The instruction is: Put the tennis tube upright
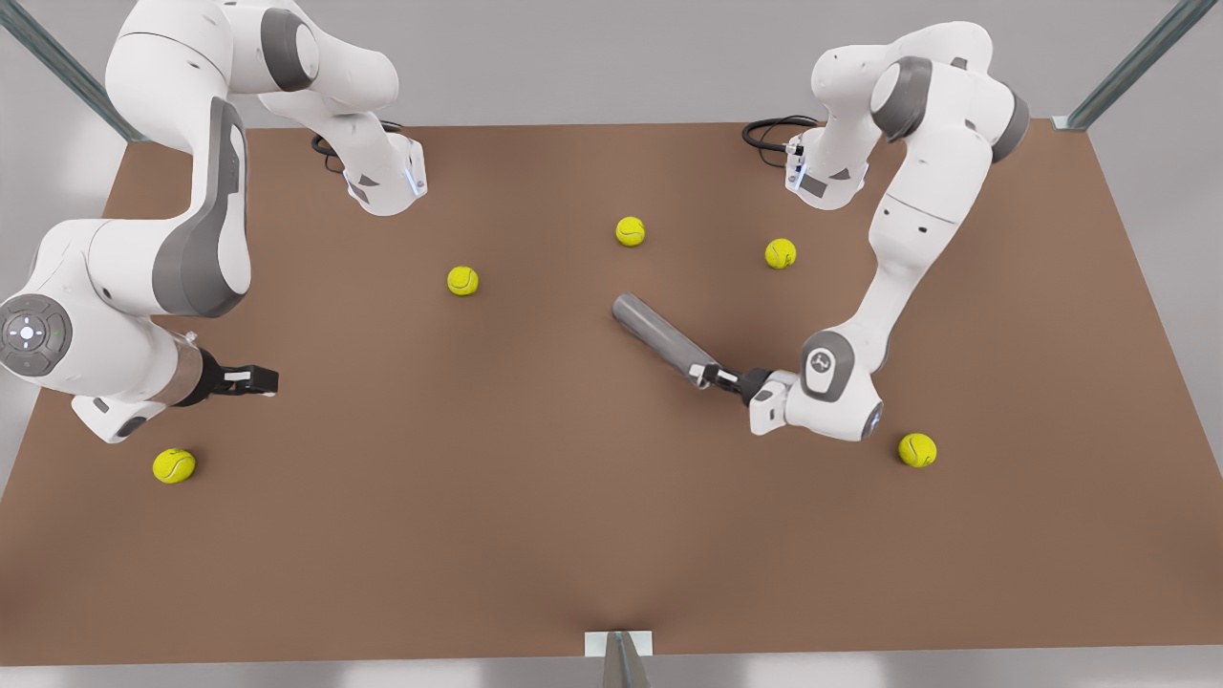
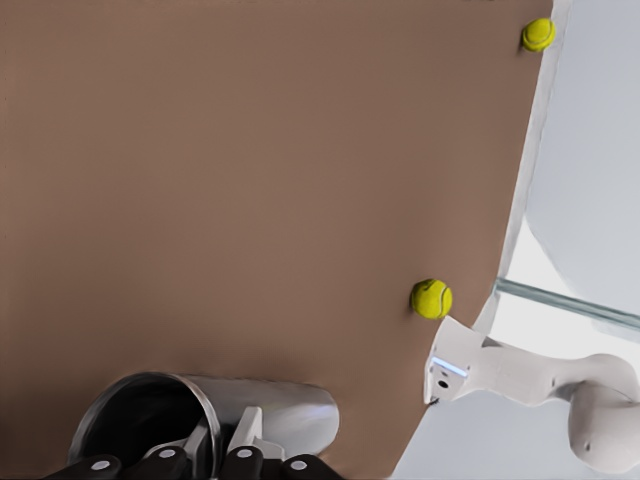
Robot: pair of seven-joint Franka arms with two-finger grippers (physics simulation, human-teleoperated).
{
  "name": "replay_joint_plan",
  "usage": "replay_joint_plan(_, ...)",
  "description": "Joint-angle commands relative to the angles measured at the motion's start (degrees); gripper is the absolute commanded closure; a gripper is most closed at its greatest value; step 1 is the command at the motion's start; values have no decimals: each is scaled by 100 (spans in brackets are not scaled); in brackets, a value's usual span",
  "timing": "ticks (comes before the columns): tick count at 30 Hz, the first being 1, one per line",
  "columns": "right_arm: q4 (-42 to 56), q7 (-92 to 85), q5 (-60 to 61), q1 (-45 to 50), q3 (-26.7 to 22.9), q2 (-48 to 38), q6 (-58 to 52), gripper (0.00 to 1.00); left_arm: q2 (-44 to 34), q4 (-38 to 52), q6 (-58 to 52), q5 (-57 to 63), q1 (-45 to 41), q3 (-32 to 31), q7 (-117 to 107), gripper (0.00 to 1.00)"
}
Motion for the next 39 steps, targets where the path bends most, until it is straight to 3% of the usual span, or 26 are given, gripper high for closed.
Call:
replay_joint_plan(1, 3, 7, 1, 15, -1, -8, -3, 0, -188, 2, -372, 213, 0, 91, -494, 79)
replay_joint_plan(5, 11, 7, -8, -2, -1, -8, -3, 0, -690, 2, -610, 222, 0, 469, -582, 79)
replay_joint_plan(20, 3, -1, 1, -38, -1, -8, -3, 0, -1595, 11, -636, 723, -9, 909, -661, 79)
replay_joint_plan(32, 3, -1, 9, -46, -1, -8, -3, 0, -1876, 608, -584, 1882, -9, 1190, -828, 79)
replay_joint_plan(39, 11, -1, 1, -2, 8, -16, -100, 0, -1868, 1048, -355, 3183, -35, 1181, -1056, 79)
